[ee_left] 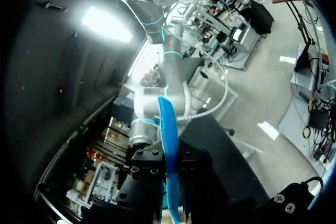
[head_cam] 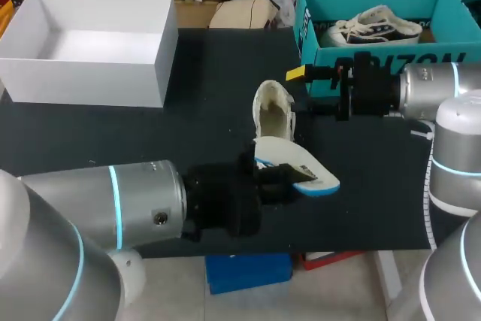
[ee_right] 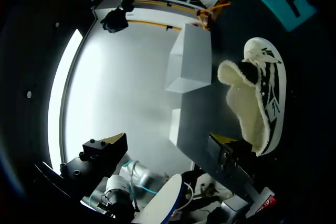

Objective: Take the shoe out of the shoebox, open the shoe tongue, remove and reinsert the insole, then place the shoe into the shoebox

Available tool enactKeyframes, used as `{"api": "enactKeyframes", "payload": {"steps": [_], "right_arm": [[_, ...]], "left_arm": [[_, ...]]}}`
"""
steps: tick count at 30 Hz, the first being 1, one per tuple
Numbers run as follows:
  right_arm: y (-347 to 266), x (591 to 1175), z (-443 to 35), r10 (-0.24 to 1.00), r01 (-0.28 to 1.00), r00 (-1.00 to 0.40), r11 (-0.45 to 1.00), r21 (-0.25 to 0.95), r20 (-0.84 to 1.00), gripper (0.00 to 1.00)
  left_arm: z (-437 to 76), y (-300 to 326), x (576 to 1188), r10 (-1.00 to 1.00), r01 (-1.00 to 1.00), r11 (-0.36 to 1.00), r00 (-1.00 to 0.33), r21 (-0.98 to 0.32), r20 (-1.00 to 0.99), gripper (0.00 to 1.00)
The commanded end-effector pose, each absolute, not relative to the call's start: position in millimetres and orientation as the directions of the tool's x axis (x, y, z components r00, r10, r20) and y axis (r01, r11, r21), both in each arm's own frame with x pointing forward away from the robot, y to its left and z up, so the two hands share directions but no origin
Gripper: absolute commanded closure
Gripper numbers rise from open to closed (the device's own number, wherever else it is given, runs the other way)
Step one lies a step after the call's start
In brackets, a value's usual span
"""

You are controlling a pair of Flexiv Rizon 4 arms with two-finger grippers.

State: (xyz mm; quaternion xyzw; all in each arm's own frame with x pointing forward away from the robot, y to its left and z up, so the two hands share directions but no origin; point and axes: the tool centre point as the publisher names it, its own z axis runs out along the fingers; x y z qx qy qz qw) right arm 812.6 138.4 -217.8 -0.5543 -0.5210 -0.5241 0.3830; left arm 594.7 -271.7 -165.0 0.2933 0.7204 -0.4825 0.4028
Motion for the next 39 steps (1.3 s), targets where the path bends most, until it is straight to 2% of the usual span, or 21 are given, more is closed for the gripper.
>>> {"api": "enactKeyframes", "payload": {"steps": [1,20,33,39], "right_arm": [[140.2,812.2,-218.9,0.176,0.978,-0.092,-0.167,0.122,0.980,0.00],[140.2,812.2,-218.9,0.176,0.978,-0.092,-0.167,0.122,0.980,0.00],[140.2,812.2,-218.9,0.176,0.978,-0.092,-0.167,0.122,0.980,0.00],[140.2,812.2,-218.9,0.176,0.978,-0.092,-0.167,0.122,0.980,0.00]], "left_arm": [[-173.5,-257.1,588.9,0.023,0.857,-0.119,-0.502,-0.501,-0.864,1.00],[-191.2,-261.4,583.3,0.061,0.845,-0.097,-0.522,-0.526,-0.851,1.00],[-177.3,-264.4,600.9,0.049,0.854,-0.139,-0.499,-0.501,-0.865,1.00],[-154.2,-272.9,599.9,0.053,0.870,-0.184,-0.457,-0.458,-0.888,1.00]]}}
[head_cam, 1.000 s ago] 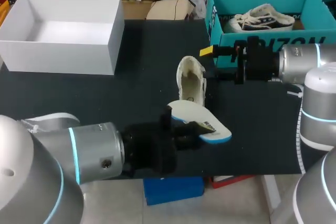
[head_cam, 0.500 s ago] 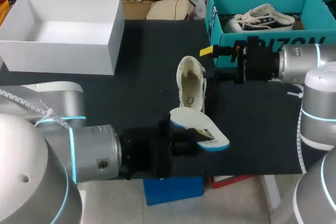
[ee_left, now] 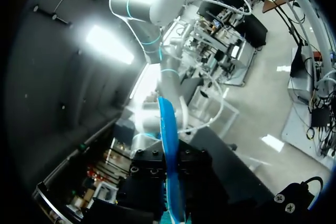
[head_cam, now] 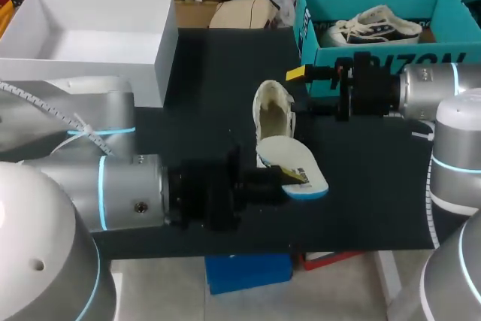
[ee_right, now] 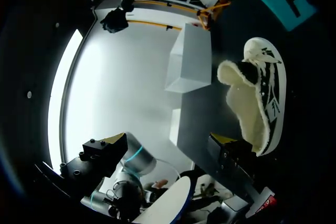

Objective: Take the shoe out of the shoebox, open the shoe tongue, remove and reinsert the insole, then place the shoe into the shoebox

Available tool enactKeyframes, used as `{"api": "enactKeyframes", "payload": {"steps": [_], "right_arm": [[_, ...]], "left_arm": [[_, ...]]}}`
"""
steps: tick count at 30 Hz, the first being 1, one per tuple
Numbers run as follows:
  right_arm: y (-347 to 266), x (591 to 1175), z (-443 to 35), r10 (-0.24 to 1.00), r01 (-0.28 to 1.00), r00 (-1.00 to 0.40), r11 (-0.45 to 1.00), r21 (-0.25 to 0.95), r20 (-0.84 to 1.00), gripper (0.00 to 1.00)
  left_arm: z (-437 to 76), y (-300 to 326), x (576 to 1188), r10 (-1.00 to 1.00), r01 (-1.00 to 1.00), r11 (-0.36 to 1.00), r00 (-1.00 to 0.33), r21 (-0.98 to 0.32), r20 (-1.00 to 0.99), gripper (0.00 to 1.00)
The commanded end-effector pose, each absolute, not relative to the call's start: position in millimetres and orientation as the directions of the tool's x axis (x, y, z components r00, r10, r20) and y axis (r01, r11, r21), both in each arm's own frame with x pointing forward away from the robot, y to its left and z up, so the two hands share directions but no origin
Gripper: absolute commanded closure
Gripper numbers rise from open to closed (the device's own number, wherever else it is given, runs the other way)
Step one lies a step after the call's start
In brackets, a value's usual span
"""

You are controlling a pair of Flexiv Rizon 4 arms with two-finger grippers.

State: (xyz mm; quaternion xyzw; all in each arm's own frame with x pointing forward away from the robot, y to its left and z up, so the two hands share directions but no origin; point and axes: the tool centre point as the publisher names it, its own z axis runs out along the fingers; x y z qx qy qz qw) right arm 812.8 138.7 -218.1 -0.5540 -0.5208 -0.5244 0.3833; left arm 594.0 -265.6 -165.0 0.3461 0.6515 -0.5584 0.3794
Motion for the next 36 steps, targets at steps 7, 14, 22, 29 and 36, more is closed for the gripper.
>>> {"api": "enactKeyframes", "payload": {"steps": [7,14,22,29,36], "right_arm": [[140.2,812.2,-218.9,0.176,0.978,-0.092,-0.167,0.122,0.980,0.00],[140.2,812.2,-218.9,0.176,0.978,-0.092,-0.167,0.122,0.980,0.00],[140.2,812.2,-218.9,0.176,0.978,-0.092,-0.167,0.122,0.980,0.00],[140.2,812.2,-218.9,0.176,0.978,-0.092,-0.167,0.122,0.980,0.00],[140.2,812.2,-218.9,0.176,0.978,-0.092,-0.167,0.122,0.980,0.00]], "left_arm": [[-125.3,-281.9,594.4,0.075,0.891,-0.201,-0.401,-0.408,-0.913,1.00],[-108.2,-288.3,585.3,0.090,0.905,-0.189,-0.372,-0.382,-0.924,1.00],[-97.1,-292.6,576.1,0.103,0.932,-0.165,-0.309,-0.323,-0.945,1.00],[-90.7,-294.7,571.0,0.126,0.944,-0.091,-0.306,-0.318,-0.944,1.00],[-79.7,-289.1,575.9,0.060,0.935,0.057,-0.354,-0.350,-0.934,1.00]]}}
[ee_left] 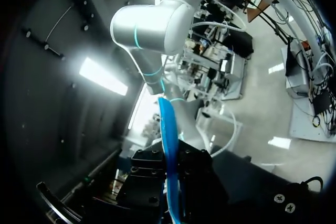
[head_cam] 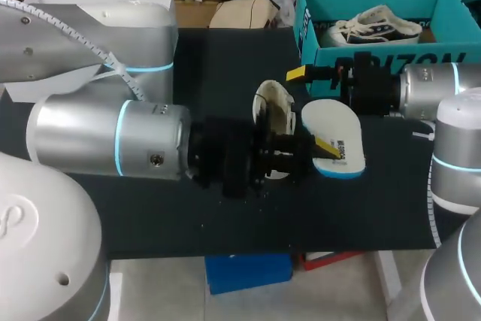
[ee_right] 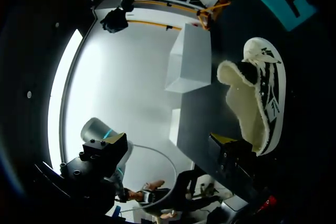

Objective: Take the shoe out of the shoebox, open the shoe tongue, remove and reinsert the insole, then place the shoe into the shoebox

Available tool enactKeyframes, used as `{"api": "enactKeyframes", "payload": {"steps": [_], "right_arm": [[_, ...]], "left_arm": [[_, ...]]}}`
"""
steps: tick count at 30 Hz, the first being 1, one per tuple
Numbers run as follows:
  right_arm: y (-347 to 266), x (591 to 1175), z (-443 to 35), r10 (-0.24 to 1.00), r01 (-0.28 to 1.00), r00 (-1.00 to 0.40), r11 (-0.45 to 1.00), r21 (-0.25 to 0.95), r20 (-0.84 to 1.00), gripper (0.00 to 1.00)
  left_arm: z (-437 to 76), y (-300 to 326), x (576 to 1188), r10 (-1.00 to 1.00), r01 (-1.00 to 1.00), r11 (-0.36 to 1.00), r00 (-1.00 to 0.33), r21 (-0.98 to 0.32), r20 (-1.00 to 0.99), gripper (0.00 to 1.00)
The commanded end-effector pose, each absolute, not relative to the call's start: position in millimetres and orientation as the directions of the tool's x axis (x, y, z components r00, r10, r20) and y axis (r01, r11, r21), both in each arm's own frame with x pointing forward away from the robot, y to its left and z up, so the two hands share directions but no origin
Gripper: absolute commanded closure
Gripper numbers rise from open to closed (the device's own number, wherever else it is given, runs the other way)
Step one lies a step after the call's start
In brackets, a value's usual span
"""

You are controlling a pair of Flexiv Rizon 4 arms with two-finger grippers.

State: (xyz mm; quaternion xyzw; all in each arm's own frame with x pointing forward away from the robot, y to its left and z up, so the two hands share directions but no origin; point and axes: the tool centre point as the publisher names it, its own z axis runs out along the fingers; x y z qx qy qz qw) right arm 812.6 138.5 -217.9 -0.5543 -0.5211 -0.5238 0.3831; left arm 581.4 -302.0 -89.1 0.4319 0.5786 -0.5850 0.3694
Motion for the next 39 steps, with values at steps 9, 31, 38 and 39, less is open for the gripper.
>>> {"api": "enactKeyframes", "payload": {"steps": [9,31,38,39], "right_arm": [[140.2,812.2,-218.9,0.176,0.978,-0.092,-0.167,0.122,0.980,0.00],[140.2,812.2,-218.9,0.176,0.978,-0.092,-0.167,0.122,0.980,0.00],[140.2,812.2,-218.9,0.176,0.978,-0.092,-0.167,0.122,0.980,0.00],[140.2,812.2,-218.9,0.176,0.978,-0.092,-0.167,0.122,0.980,0.00]], "left_arm": [[-53.0,-282.2,595.2,-0.016,0.873,0.205,-0.449,-0.442,-0.894,1.00],[-44.7,-270.4,607.0,-0.096,0.766,0.385,-0.521,-0.514,-0.848,1.00],[-23.8,-266.4,640.1,-0.102,0.671,0.329,-0.674,-0.664,-0.732,1.00],[-21.5,-266.7,643.1,-0.105,0.668,0.310,-0.683,-0.676,-0.723,1.00]]}}
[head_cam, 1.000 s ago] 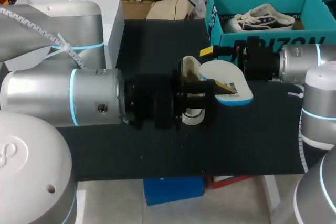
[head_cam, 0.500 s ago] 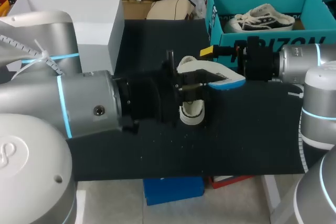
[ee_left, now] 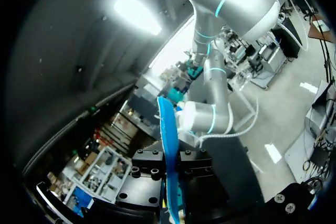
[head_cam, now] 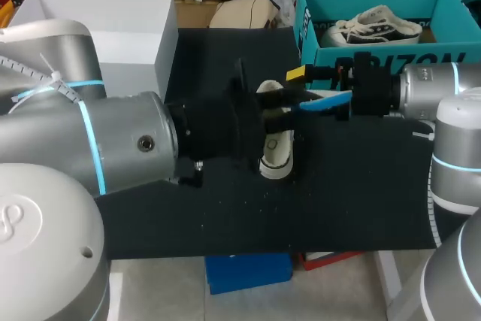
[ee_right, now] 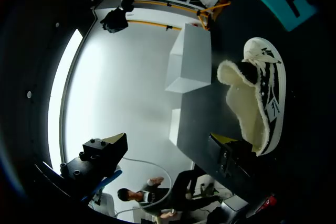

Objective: Take the shoe out of the shoebox, open the shoe tongue, remove and reinsert the insole, then place the shoe into the shoebox

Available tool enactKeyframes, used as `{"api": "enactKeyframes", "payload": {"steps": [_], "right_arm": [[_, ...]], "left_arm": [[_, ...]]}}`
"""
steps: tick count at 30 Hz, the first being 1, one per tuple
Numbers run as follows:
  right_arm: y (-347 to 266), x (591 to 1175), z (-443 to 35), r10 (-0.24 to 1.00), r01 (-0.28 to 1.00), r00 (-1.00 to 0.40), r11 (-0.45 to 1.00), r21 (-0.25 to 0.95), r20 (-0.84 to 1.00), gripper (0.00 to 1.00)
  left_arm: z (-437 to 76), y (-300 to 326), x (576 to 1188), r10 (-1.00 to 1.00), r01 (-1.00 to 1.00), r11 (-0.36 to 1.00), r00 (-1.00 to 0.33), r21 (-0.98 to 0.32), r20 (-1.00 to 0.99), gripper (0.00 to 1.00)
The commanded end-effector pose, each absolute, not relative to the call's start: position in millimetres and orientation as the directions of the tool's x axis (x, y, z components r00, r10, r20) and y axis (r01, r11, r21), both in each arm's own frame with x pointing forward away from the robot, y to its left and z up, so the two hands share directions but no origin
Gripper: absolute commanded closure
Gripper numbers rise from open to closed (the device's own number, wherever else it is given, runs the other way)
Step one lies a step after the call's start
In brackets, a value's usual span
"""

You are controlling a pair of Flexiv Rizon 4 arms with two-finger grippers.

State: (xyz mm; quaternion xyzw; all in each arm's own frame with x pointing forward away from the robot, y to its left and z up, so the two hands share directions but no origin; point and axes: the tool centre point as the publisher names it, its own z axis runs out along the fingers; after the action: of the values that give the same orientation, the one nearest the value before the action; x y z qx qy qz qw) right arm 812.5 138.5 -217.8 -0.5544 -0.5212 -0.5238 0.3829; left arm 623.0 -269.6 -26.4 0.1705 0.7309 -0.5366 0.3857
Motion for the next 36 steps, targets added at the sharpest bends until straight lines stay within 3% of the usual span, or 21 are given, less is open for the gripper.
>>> {"api": "enactKeyframes", "payload": {"steps": [1,14,21,36], "right_arm": [[140.2,812.2,-218.9,0.176,0.978,-0.092,-0.167,0.122,0.980,0.00],[140.2,812.2,-218.9,0.176,0.978,-0.092,-0.167,0.122,0.980,0.00],[140.2,812.2,-218.9,0.176,0.978,-0.092,-0.167,0.122,0.980,0.00],[140.2,812.2,-218.9,0.176,0.978,-0.092,-0.167,0.122,0.980,0.00]], "left_arm": [[-19.7,-266.7,646.1,-0.109,0.659,0.301,-0.694,-0.689,-0.712,1.00],[6.6,-282.1,688.5,-0.184,0.590,0.178,-0.766,-0.787,-0.616,1.00],[29.9,-297.8,695.1,-0.167,0.617,0.170,-0.750,-0.768,-0.640,1.00],[44.5,-307.4,731.1,-0.367,0.378,0.191,-0.828,-0.906,-0.423,1.00]]}}
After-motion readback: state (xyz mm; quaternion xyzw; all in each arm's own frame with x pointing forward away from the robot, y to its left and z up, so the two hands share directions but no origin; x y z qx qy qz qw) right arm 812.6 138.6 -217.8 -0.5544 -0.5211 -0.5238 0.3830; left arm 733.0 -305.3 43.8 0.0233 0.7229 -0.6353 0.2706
